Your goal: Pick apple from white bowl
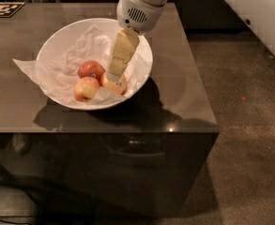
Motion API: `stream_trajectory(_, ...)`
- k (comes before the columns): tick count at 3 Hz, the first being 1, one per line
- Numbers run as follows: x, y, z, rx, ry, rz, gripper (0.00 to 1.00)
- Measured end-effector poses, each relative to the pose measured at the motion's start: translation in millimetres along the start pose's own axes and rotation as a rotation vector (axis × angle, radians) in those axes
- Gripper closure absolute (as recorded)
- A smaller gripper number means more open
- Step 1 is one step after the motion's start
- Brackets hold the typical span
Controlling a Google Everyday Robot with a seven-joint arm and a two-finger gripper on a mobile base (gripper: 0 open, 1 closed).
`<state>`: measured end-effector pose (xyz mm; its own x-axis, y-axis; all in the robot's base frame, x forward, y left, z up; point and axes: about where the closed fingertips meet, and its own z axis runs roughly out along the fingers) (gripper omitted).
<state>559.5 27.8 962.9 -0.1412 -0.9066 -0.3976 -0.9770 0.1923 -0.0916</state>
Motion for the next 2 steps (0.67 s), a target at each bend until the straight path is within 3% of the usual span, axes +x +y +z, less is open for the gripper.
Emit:
stream_trajectory(1,23.4,-24.5,48.7,-0.012,0.017,0.014,0.0)
stream_trajectory(2,20.0,-21.5,44.2,-0.006,0.007,0.012,0.0)
